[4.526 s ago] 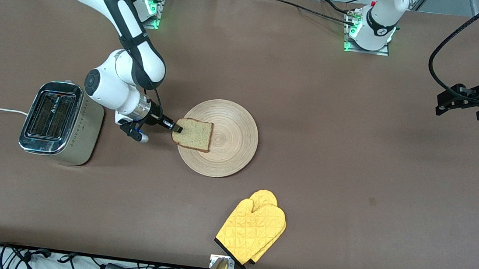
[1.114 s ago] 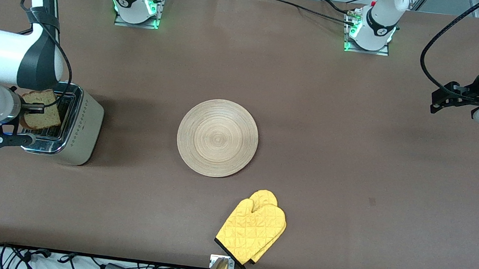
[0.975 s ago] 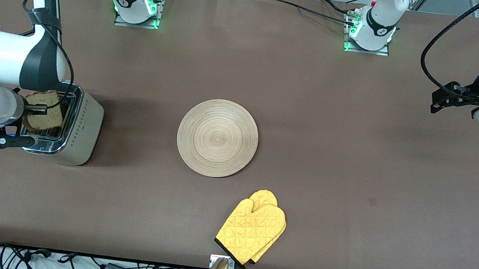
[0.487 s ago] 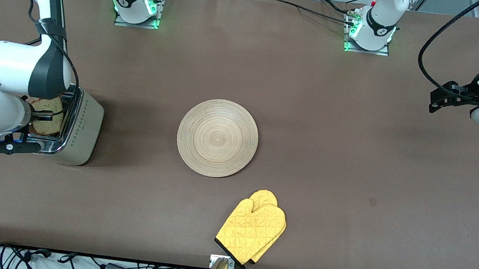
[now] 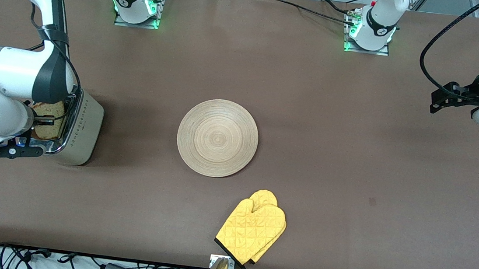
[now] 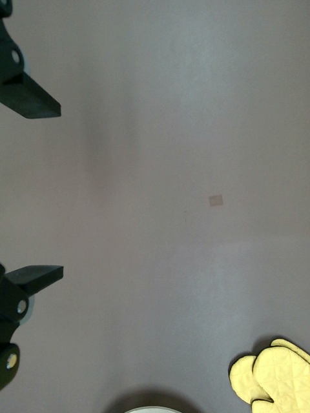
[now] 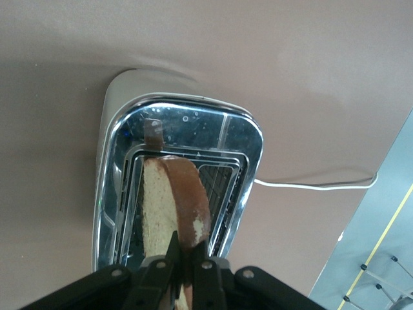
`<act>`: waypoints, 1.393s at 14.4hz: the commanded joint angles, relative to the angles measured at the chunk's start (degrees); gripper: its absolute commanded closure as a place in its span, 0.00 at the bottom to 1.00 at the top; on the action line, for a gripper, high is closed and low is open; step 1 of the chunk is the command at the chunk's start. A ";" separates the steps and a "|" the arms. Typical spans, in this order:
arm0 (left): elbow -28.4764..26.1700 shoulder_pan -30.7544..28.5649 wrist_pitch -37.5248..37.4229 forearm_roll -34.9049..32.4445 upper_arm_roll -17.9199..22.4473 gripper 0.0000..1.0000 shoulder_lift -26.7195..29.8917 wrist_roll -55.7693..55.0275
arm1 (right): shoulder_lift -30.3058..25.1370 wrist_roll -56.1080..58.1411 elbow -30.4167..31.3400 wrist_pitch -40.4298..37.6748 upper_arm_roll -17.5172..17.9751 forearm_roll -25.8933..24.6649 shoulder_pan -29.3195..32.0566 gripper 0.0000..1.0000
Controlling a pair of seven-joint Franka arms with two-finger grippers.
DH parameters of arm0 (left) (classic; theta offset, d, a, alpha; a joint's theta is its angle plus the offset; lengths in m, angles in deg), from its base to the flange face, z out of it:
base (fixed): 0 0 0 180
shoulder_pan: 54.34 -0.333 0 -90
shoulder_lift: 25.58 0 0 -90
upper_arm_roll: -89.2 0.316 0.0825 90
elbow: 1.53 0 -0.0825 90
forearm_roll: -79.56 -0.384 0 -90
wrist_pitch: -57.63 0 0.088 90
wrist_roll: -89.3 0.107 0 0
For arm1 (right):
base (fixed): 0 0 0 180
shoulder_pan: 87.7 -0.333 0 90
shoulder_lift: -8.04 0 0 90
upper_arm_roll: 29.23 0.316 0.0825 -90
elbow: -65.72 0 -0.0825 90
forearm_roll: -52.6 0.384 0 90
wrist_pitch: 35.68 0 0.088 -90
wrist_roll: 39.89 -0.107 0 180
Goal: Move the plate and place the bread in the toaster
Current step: 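Lower the bread into the toaster slot with the right gripper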
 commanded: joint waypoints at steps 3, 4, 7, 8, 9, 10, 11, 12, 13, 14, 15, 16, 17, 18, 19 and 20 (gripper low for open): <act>1.48 -0.24 -0.95 -0.10 -0.06 0.00 -0.57 0.17 | 1.34 -1.88 -1.79 0.40 0.05 0.70 0.10 0.78; 1.48 -0.16 -0.95 -0.10 -0.06 0.00 -0.57 0.17 | 1.34 -1.62 -1.79 0.40 0.05 0.70 0.10 0.76; 1.48 -0.07 -0.86 0.43 -0.06 0.00 -0.66 0.00 | 1.16 -1.36 -1.88 0.13 0.14 0.79 0.01 0.08; 1.48 -0.15 -0.86 0.87 -0.06 0.00 -0.66 0.09 | 0.99 -1.36 -1.88 -0.04 0.14 0.87 0.01 0.04; 1.39 -0.24 -0.95 1.13 0.03 0.00 -0.66 0.09 | 0.81 -1.27 -1.96 -0.22 0.23 0.87 0.01 0.04; 1.31 -0.33 -1.04 1.13 0.12 0.00 -0.66 0.09 | 0.72 -1.27 -1.88 -0.48 0.23 0.87 -0.16 0.02; 1.39 -0.24 -0.95 1.13 0.21 0.00 -0.66 0.09 | 0.63 -1.36 -1.88 -0.57 0.23 0.96 -0.25 0.00; 1.39 -0.24 -0.95 1.13 0.29 0.00 -0.66 0.09 | 0.63 -1.36 -1.96 -0.74 0.23 1.31 -0.34 0.00; 1.39 -0.33 -1.04 1.13 0.56 0.00 -0.66 0.09 | 0.46 -1.27 -1.97 -1.53 0.14 3.23 -0.25 0.00; 1.31 -0.42 -1.04 1.13 0.65 0.00 -0.66 0.09 | -0.24 -1.27 -2.05 -2.23 -0.03 4.64 -0.08 0.00; 1.39 -0.68 -1.04 1.13 0.65 0.00 -0.66 0.09 | -1.12 -1.27 -2.05 -2.33 0.05 5.09 0.01 0.00; 1.39 -0.68 -1.04 1.13 0.65 0.00 -0.66 0.09 | -1.65 -1.27 -2.05 -2.68 -0.03 7.01 0.10 0.00; 1.39 -0.68 -1.04 1.13 0.65 0.00 -0.66 0.09 | -2.26 -1.27 -2.05 -3.03 -0.56 10.68 0.36 0.00; 1.39 -0.68 -1.04 1.13 0.65 0.00 -0.66 0.09 | -3.49 -1.27 -2.14 -3.03 -0.73 14.37 0.62 0.00; 1.39 -0.68 -1.04 1.13 0.65 0.00 -0.66 0.09 | -4.54 -1.27 -2.14 -2.86 -0.65 17.11 0.97 0.00; 1.39 -0.68 -1.04 1.13 0.65 0.00 -0.66 0.09 | -5.51 -1.27 -2.32 -3.03 -0.74 19.57 1.15 0.00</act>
